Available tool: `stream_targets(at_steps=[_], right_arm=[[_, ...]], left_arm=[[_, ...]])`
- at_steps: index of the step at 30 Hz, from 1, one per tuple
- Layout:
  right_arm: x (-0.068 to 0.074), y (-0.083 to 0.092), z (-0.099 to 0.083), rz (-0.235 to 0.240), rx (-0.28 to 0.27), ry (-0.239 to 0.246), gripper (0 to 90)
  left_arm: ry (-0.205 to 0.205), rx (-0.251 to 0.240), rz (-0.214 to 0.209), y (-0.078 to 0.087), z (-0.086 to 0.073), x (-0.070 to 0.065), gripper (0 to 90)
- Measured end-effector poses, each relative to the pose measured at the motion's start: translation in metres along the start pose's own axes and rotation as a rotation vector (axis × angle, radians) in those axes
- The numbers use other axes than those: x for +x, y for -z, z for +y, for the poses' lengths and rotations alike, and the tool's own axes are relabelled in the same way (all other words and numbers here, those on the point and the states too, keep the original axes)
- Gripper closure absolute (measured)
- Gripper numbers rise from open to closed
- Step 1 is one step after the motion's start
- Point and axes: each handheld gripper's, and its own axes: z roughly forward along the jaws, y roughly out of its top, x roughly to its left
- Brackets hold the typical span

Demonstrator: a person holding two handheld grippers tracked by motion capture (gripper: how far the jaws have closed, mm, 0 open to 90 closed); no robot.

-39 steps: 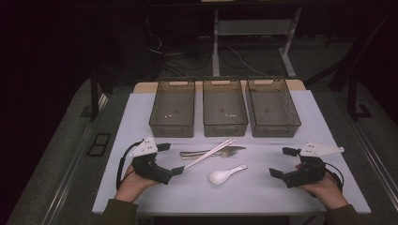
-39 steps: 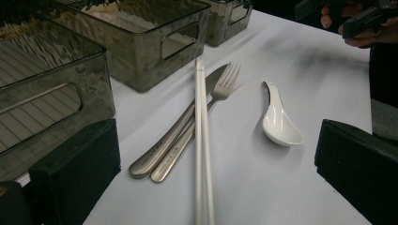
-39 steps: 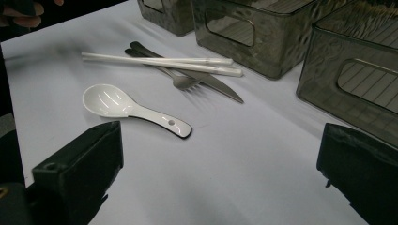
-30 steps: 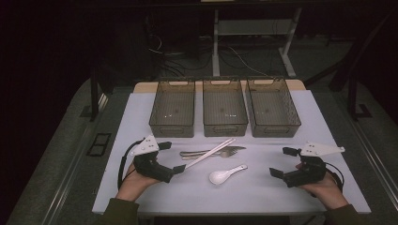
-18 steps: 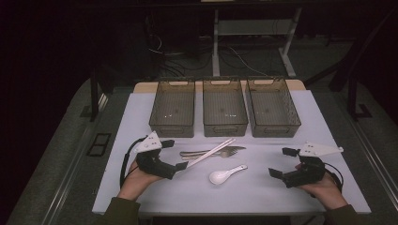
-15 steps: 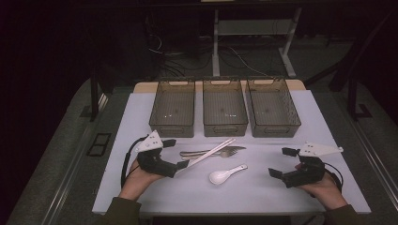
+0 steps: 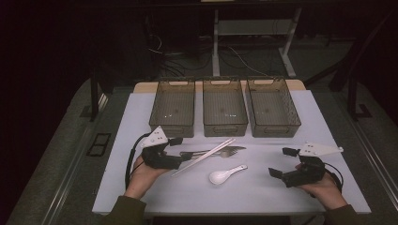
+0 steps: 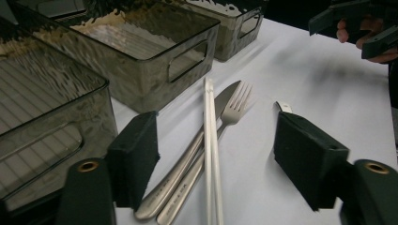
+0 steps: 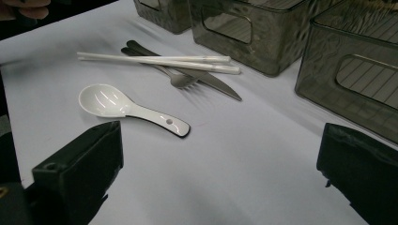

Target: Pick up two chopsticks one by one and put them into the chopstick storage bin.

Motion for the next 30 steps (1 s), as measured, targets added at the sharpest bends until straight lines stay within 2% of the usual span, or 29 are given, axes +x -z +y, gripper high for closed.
stream_targets(at_steps=[4,9,10,15,20,30], right_arm=[[0.0,0.0,0.0,-0.001,0.001,-0.002,0.6],[0.0,0.0,0.0,-0.003,0.001,-0.005,0.6],[0.0,0.0,0.0,-0.004,0.002,-0.008,0.6],[0.0,-0.001,-0.001,-0.003,0.008,-0.01,0.6],[-0.001,0.0,-0.001,-0.004,0.009,-0.011,0.6],[-0.001,-0.001,-0.001,-0.003,0.011,-0.018,0.6]], left_arm=[[0.0,0.008,0.002,-0.006,0.004,0.001,38.5],[-0.005,0.022,-0.001,-0.014,0.009,0.002,42.9],[-0.007,0.025,-0.009,-0.016,0.009,0.003,46.6],[-0.017,0.068,-0.027,-0.031,0.013,0.003,53.8],[-0.026,0.089,-0.036,-0.04,0.016,0.004,60.1],[-0.038,0.179,-0.053,-0.068,0.019,0.007,67.6]])
